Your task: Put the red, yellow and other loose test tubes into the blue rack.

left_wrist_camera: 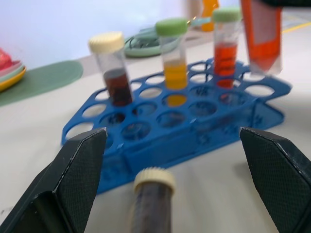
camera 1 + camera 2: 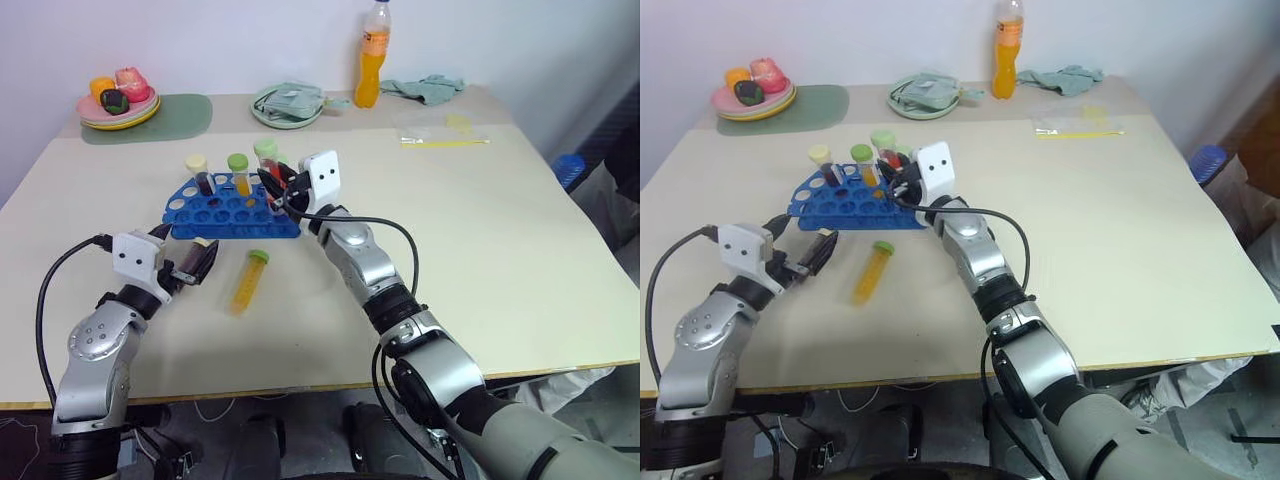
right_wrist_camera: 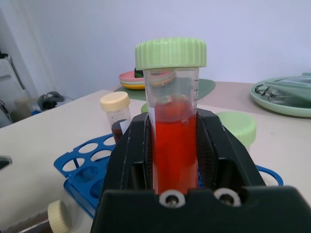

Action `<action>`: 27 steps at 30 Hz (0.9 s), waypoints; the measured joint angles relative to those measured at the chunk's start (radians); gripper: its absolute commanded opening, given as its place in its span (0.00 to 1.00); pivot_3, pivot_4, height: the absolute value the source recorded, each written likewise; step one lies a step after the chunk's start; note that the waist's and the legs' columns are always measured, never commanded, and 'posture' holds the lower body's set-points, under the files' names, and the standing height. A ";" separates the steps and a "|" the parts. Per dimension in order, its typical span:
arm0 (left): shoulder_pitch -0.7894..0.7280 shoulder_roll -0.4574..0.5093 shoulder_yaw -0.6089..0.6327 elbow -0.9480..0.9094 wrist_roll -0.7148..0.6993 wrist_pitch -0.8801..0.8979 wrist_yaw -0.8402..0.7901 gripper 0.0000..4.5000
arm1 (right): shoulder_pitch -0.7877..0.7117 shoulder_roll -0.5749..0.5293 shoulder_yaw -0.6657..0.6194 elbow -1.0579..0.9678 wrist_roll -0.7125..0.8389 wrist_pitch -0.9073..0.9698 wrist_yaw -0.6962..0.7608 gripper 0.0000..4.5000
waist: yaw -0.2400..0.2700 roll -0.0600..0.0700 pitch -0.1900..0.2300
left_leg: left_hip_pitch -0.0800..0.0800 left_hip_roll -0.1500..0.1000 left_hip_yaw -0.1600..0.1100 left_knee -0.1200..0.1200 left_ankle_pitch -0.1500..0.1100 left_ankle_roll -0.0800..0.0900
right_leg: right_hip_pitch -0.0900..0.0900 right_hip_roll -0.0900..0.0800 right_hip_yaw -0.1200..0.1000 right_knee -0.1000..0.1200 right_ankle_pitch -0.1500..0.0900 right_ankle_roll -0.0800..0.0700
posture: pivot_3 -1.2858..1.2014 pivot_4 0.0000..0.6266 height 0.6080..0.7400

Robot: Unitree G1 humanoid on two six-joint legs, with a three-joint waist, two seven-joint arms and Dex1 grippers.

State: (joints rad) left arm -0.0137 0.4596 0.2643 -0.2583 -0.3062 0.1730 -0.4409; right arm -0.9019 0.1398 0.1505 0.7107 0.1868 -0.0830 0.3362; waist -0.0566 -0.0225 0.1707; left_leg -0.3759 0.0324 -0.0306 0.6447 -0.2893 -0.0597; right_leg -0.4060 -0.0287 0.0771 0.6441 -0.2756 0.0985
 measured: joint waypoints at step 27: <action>0.033 0.000 -0.015 -0.022 -0.033 0.036 -0.071 1.00 | -0.108 0.036 -0.059 0.292 -0.105 -0.156 -0.026 0.17 | -0.014 0.001 0.000 | 0.001 0.000 0.000 0.001 0.000 0.000 | 0.000 0.001 0.000 0.003 0.000 -0.001 | 0.52 0.24 1.00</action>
State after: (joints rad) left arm 0.0195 0.4593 0.2489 -0.2799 -0.3393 0.2090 -0.5121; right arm -1.0096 0.1755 0.0915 1.0030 0.0814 -0.2389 0.3103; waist -0.0702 -0.0218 0.1712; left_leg -0.3745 0.0323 -0.0307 0.6459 -0.2892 -0.0597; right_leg -0.4057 -0.0277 0.0772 0.6471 -0.2760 0.0978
